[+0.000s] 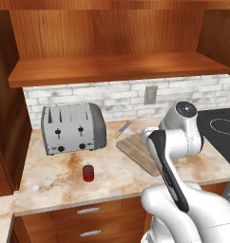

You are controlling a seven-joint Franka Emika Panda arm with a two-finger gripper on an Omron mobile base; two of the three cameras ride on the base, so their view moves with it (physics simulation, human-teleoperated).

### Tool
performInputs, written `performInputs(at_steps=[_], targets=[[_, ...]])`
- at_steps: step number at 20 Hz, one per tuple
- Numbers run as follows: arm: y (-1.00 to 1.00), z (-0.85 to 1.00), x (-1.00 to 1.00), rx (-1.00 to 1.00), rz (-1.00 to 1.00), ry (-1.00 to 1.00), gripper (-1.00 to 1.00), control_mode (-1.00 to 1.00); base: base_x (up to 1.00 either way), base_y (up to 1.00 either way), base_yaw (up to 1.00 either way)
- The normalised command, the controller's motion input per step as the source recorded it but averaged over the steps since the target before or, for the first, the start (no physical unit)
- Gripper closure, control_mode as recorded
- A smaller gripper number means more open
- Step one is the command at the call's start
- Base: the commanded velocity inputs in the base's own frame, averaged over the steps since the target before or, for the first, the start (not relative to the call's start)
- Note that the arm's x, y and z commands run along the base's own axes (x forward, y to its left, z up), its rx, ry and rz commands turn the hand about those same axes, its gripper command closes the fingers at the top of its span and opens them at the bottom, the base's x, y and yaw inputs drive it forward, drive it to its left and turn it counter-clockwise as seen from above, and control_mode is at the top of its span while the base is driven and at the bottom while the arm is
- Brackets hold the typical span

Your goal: Pick the bread, place it on the cutting board, pick the jam, place it on the counter, and close the cabinet.

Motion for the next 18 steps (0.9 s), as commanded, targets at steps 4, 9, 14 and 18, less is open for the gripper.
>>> performInputs(at_steps=[4, 9, 14, 18], targets=[[0.0, -0.28, 0.19, 0.0, 0.0, 0.0, 1.0, -1.0, 0.0, 0.0, 0.0], [-0.05, -0.23, 0.21, 0.0, 0.0, 0.0, 1.0, -1.0, 0.0, 0.0, 0.0], [-0.02, -0.26, 0.19, 0.0, 0.0, 0.0, 1.0, -1.0, 0.0, 0.0, 0.0], [0.0, -0.29, 0.22, 0.0, 0.0, 0.0, 1.0, -1.0, 0.0, 0.0, 0.0]])
